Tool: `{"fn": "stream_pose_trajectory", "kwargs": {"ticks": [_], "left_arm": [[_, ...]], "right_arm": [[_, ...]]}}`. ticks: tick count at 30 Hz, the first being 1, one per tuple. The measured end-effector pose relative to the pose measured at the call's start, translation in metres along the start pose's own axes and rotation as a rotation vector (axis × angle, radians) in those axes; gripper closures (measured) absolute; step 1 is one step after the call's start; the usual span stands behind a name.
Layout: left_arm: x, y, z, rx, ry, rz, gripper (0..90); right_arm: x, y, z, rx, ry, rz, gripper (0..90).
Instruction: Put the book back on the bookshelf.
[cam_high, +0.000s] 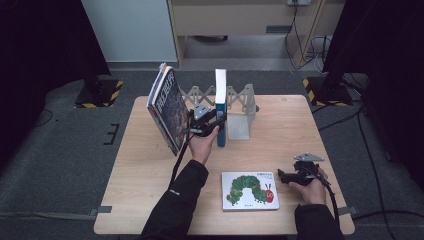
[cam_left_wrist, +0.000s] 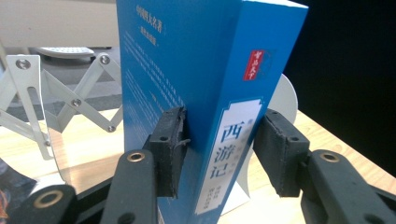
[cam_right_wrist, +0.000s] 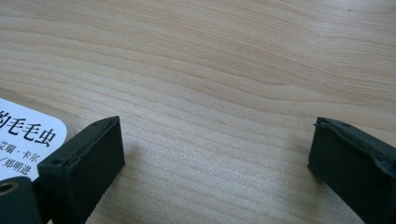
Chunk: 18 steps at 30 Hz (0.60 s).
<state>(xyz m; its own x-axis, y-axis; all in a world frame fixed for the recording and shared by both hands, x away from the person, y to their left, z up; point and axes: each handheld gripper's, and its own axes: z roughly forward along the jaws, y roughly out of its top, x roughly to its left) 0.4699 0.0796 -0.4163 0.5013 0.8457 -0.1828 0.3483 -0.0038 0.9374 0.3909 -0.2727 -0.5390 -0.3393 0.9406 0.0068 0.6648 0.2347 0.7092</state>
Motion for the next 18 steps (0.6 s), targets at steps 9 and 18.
{"fn": "stream_pose_trajectory", "kwargs": {"ticks": [9, 18], "left_arm": [[-0.0037, 0.0032, 0.0035, 0.015, 0.007, -0.012, 52.5], [-0.0012, -0.0003, -0.005, 0.022, -0.03, -0.002, 49.9]], "right_arm": [[0.0002, 0.0001, 0.0, 0.001, -0.001, 0.003, 3.6], [-0.0001, 0.0002, 0.0002, 0.002, 0.004, 0.0, 2.7]]}}
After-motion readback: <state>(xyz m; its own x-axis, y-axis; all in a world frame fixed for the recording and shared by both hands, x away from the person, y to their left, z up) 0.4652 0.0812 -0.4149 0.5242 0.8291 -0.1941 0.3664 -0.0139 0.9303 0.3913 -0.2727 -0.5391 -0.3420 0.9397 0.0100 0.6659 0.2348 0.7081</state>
